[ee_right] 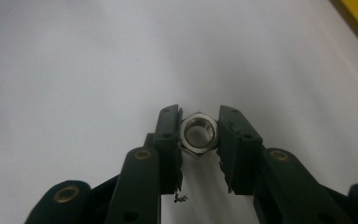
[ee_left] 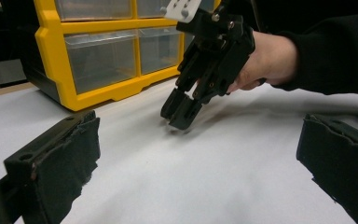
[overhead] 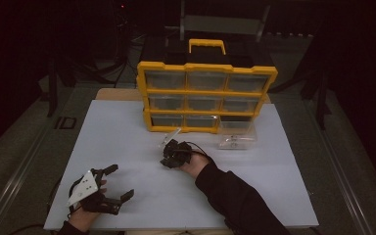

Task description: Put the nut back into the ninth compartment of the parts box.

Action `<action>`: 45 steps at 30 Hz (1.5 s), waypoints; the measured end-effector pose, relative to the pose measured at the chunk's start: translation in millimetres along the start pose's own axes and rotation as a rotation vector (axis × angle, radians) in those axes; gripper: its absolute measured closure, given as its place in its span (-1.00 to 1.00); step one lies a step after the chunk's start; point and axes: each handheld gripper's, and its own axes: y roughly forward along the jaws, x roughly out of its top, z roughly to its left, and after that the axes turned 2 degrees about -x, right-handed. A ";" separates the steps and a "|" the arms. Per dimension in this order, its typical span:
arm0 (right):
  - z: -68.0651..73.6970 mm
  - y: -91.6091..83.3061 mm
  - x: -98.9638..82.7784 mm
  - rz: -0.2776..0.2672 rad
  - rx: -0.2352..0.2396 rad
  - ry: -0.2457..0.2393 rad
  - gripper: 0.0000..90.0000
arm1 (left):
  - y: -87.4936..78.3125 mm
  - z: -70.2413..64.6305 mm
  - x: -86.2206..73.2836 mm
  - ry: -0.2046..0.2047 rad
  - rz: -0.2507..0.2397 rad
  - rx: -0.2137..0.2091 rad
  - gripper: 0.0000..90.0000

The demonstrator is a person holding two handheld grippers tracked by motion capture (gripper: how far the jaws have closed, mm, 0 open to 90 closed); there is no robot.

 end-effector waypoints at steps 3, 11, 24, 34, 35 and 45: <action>-3.6 -7.6 -1.1 0.000 -0.006 0.003 0.56 | 0.1 -0.1 0.0 -0.001 0.002 -0.001 -1.00; -11.0 -23.1 -5.5 -0.003 -0.015 0.029 0.56 | 0.6 -0.2 0.0 -0.001 0.003 -0.001 -1.00; -21.1 -61.6 -8.5 -0.017 -0.033 0.040 0.56 | 0.7 -0.2 -0.2 -0.001 0.003 0.002 -1.00; -34.2 -98.3 -13.9 -0.039 -0.075 0.073 0.56 | 0.8 -0.5 0.2 0.002 0.004 0.003 -1.00; -34.2 -98.3 -13.9 -0.039 -0.075 0.073 0.56 | 0.8 -0.5 0.2 0.002 0.004 0.003 -1.00; -46.0 -122.9 -21.7 -0.053 -0.097 0.106 0.56 | 0.9 -0.6 0.4 0.004 0.004 0.004 -1.00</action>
